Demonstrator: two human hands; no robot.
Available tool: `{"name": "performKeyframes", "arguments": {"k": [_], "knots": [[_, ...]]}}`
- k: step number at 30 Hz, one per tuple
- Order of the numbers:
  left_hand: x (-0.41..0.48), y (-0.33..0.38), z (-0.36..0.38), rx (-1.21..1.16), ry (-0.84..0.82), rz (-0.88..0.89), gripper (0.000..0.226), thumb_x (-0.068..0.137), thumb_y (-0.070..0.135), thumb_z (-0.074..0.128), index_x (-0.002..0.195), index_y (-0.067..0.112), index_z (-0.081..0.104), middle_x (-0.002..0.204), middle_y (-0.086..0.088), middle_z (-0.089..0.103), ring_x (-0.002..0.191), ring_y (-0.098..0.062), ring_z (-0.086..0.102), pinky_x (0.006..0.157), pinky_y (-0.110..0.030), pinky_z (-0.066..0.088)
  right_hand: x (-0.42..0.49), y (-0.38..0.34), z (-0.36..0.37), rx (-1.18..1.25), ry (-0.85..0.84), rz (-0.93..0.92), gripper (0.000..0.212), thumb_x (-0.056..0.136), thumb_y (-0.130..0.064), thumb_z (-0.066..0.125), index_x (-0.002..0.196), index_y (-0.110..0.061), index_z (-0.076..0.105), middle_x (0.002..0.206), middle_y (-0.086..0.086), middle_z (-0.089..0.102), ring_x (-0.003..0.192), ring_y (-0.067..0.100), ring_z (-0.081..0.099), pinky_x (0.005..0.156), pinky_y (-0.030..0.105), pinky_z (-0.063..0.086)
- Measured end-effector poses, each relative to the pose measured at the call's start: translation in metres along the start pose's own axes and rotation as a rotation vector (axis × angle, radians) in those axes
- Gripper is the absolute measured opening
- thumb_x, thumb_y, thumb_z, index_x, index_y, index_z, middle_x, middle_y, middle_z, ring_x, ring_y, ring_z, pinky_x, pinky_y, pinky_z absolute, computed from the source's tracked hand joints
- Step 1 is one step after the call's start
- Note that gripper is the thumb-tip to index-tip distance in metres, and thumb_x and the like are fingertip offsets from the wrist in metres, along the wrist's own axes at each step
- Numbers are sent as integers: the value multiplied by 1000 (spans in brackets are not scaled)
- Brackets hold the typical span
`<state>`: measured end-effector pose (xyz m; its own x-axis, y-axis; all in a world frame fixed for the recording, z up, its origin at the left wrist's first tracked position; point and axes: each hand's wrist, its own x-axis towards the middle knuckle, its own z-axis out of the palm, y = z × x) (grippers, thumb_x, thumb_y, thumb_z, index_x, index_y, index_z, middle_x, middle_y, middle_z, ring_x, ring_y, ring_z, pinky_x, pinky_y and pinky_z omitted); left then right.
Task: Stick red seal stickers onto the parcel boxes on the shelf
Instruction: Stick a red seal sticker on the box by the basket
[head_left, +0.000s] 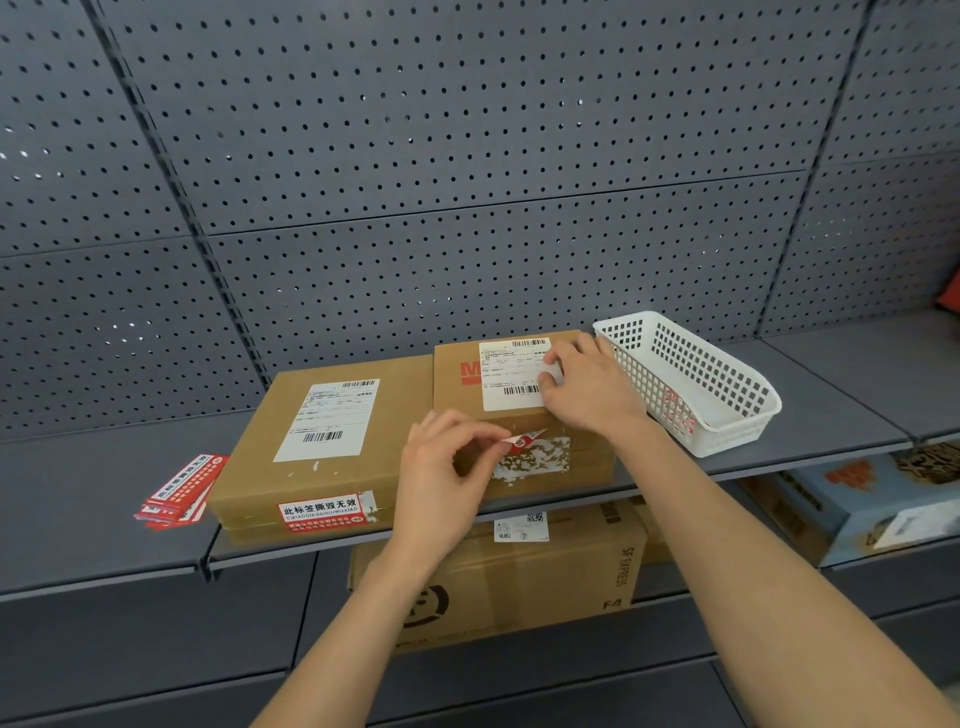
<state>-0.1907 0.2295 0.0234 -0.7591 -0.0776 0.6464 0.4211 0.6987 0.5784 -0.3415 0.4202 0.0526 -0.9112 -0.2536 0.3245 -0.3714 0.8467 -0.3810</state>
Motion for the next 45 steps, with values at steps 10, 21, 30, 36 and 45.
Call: {"name": "performKeyframes", "arguments": {"k": [10,21,30,36,45], "knots": [[-45,-15,25,186,69,284,14,99,21,79,112,18,83,102,6,70,96,-16,62,80,-31,44,1,1,1,-7,-4,1,39,104,-41,52,139,-23,56,143,0,49,140,23,37,118,42,40],[-62,-18,35,141,39,265,15,99,23,79,112,19,84,97,8,67,94,-11,58,79,-28,46,1,1,2,-12,4,7,40,104,-43,53,140,-24,56,145,-2,48,142,21,36,118,43,41],[-57,-6,15,-414,-146,-391,14,95,30,80,109,32,84,100,6,78,90,-12,67,80,-29,55,2,2,2,-9,-4,-4,41,104,-43,54,140,-23,57,145,-1,49,142,22,38,119,42,40],[-46,7,5,-708,-22,-700,17,98,20,77,114,16,82,98,5,83,83,2,73,76,-16,56,2,3,-1,60,33,19,51,102,-51,62,142,-20,55,141,0,58,139,24,46,116,44,44],[-40,6,0,-751,67,-778,32,85,38,80,113,25,84,101,1,81,74,0,65,70,-20,51,-56,3,-44,520,514,-38,18,104,-37,65,112,-22,73,113,-6,71,102,8,65,88,33,56]]}}
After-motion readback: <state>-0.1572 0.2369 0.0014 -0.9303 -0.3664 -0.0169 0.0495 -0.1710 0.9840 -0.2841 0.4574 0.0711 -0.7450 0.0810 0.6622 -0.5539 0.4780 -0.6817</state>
